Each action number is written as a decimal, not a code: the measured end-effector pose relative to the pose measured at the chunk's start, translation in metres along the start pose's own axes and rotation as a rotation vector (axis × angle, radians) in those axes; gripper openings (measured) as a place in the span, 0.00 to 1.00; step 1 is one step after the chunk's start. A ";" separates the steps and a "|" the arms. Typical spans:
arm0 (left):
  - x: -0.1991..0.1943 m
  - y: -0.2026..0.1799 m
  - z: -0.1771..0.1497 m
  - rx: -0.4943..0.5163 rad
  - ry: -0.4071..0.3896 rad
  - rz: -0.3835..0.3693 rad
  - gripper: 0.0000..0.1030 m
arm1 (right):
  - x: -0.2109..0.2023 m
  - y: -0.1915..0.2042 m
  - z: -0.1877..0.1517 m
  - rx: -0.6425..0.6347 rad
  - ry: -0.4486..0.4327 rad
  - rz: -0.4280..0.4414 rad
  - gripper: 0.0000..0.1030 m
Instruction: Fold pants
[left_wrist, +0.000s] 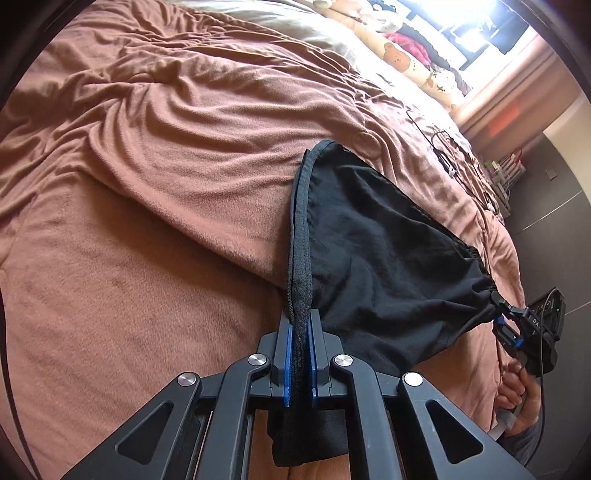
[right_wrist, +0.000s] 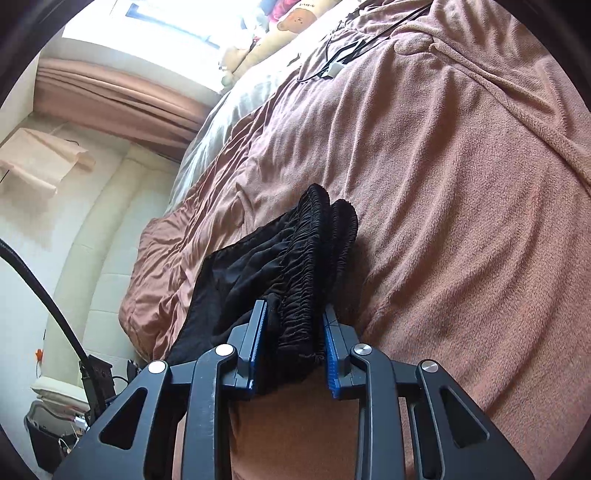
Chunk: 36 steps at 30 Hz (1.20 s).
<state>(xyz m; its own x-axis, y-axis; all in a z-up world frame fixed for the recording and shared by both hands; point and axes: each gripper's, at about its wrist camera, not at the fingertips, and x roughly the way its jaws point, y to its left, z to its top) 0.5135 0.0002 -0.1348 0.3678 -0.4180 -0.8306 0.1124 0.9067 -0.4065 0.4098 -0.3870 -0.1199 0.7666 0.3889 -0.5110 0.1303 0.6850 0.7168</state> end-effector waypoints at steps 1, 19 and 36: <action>-0.004 0.001 -0.006 -0.005 0.000 0.001 0.07 | -0.002 0.002 -0.001 -0.004 0.006 -0.001 0.24; -0.070 0.016 -0.105 -0.074 -0.012 -0.011 0.07 | -0.035 0.035 -0.038 -0.120 0.113 -0.057 0.24; -0.090 0.010 -0.180 -0.117 0.023 -0.042 0.07 | -0.078 0.039 -0.066 -0.171 0.159 -0.125 0.24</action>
<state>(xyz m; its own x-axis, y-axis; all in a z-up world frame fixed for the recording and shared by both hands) 0.3154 0.0370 -0.1332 0.3433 -0.4581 -0.8199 0.0188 0.8762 -0.4817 0.3137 -0.3502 -0.0835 0.6412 0.3771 -0.6683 0.0994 0.8228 0.5596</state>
